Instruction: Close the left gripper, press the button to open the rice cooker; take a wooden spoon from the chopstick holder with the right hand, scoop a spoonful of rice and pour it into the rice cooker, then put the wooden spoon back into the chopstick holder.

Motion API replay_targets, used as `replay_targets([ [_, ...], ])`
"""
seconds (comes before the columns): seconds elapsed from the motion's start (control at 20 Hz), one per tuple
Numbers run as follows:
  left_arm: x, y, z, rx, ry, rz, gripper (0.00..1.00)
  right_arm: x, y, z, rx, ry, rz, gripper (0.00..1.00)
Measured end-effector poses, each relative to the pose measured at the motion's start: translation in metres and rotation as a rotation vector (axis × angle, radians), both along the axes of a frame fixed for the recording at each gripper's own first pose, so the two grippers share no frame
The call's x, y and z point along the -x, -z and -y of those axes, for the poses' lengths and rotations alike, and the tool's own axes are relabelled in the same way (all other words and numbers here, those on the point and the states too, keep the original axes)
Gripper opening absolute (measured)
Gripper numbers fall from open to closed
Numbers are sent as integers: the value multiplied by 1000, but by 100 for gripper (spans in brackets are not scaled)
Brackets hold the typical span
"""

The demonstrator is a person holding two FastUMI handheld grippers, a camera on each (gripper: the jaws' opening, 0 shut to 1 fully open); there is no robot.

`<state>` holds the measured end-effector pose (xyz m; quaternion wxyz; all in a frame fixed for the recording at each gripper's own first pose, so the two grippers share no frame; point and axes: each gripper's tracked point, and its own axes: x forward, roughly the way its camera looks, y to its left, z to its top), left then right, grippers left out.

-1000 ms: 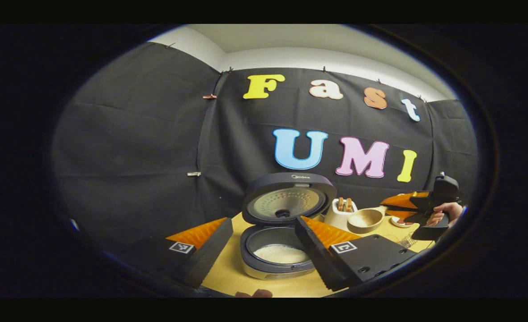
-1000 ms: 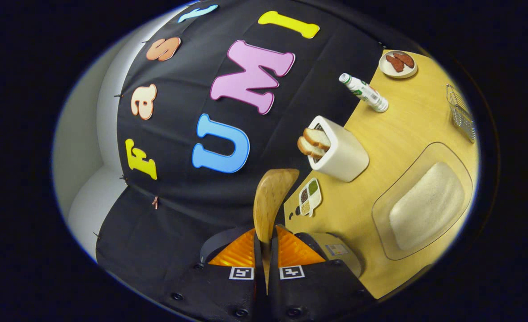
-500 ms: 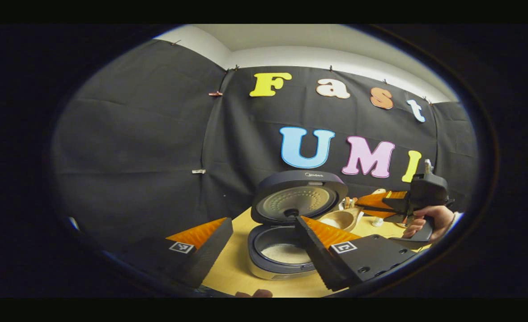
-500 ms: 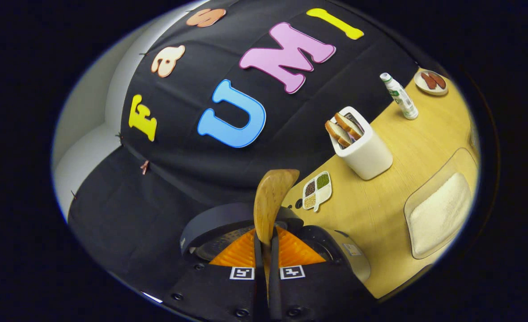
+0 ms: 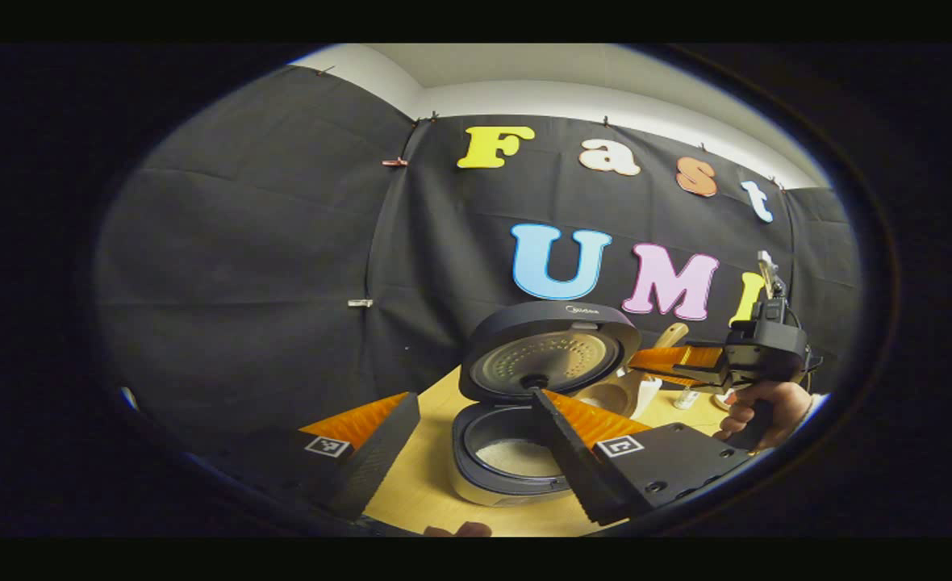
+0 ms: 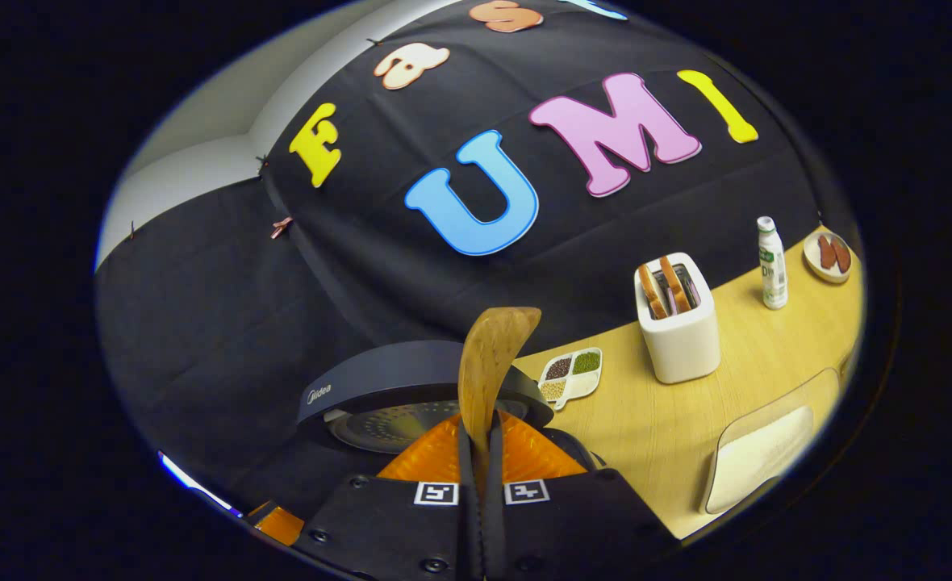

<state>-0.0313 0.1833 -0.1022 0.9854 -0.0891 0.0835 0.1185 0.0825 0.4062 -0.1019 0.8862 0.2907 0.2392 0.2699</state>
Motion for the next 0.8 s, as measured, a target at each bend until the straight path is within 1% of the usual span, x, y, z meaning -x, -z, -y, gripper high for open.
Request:
replay_targets([
  [0.15,0,2,0,1,-3,-1,95,5,-9,-8,55,-37,97,6],
  [0.2,0,2,0,2,-4,-1,93,6,-10,-10,69,-47,122,6],
  [0.25,0,2,0,3,-5,-2,93,8,-12,-12,83,-57,144,6],
  [0.3,1,3,1,6,-5,-2,98,11,-13,-14,95,-70,167,6],
  [0.35,1,4,1,8,-6,-4,95,14,-14,-15,106,-82,189,6],
  [0.4,1,4,1,10,-7,-5,95,17,-15,-16,117,-97,209,6],
  [0.45,1,4,1,12,-7,-6,98,21,-17,-17,125,-109,235,6],
  [0.55,2,4,1,14,-7,-9,98,24,-21,-19,138,-131,285,6],
  [0.6,2,5,1,15,-8,-10,93,24,-23,-20,146,-142,308,6],
  [0.65,2,6,2,18,-7,-12,93,26,-22,-21,157,-154,326,6],
  [0.7,3,6,2,19,-7,-14,95,27,-21,-22,169,-169,342,6],
  [0.75,3,7,2,20,-8,-16,92,28,-20,-22,178,-185,362,6],
  [0.8,3,8,2,21,-9,-18,95,28,-20,-22,187,-199,382,6],
])
